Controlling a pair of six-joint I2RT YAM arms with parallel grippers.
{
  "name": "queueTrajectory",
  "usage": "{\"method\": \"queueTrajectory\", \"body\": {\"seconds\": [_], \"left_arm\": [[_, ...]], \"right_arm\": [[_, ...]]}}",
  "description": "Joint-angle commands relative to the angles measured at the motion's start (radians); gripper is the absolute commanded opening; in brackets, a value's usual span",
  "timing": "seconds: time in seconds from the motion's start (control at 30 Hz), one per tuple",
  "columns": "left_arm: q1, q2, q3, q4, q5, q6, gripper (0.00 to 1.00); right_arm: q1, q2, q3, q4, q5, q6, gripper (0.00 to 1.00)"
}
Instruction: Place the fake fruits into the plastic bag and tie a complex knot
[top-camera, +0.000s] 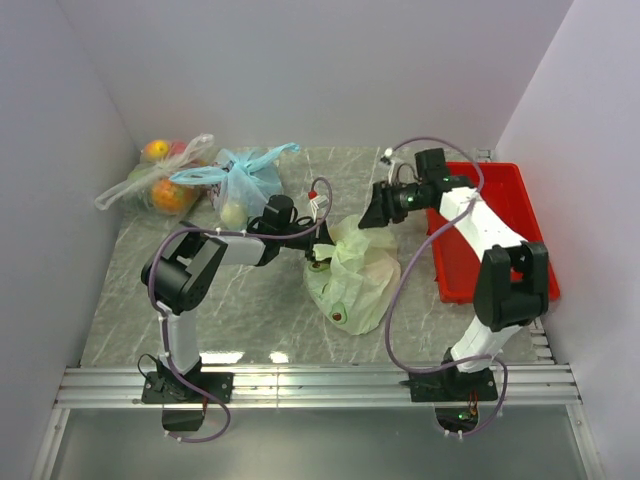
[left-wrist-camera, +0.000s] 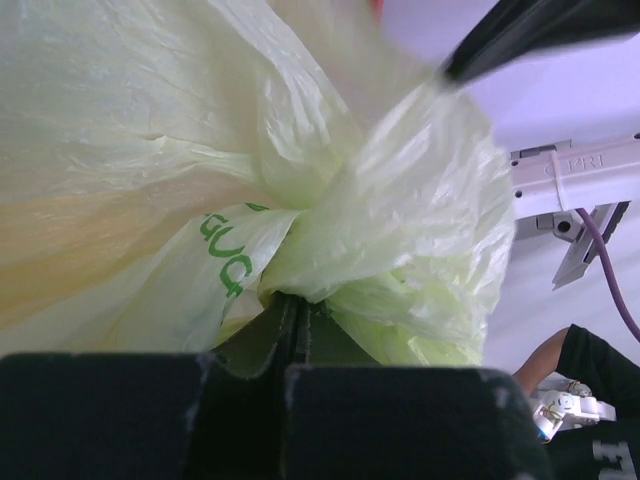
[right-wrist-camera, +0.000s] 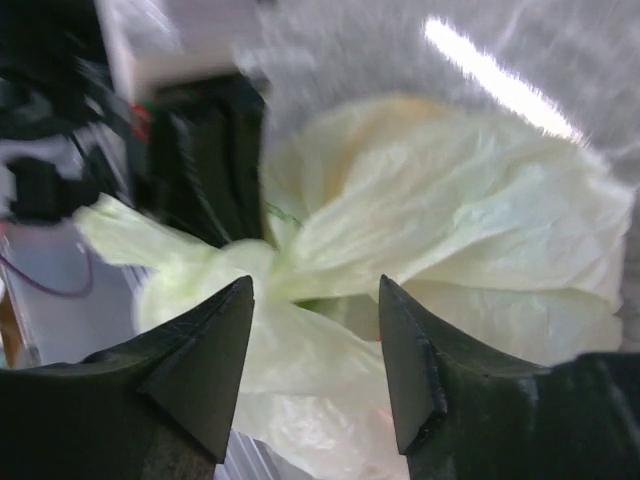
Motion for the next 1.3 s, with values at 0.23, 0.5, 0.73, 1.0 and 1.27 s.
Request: {"method": "queueTrajectory", "body": {"seconds": [0.23, 0.5, 0.73, 1.0, 1.27], "left_arm": [[-0.004, -0.046, 0.04, 0.03, 0.02, -0.011, 0.0], [-0.075, -0.028, 0.045, 0.093, 0.137, -0.063, 0.0], [-0.083, 0.035, 0.028, 0.48, 0.122, -0.326, 0.0], [-0.069, 0.069, 0.057, 0.521, 0.042, -0.352, 0.01], [-0.056, 0.027, 0.027, 0.374, 0.059, -0.225, 0.0]], "right_arm": [[0.033, -0.111, -0.156, -0.252, -0.076, -0.266, 0.81], [0.134, -0.106, -0.26, 0.024, -0.012, -0.024, 0.85], [0.18, -0.065, -0.291, 0.153, -0.009, 0.082, 0.86], [0.2, -0.122, -0.273, 0.143, -0.015, 0.115, 0.88], [0.09, -0.172, -0.083, -0.256, 0.057, -0.197, 0.96]]}}
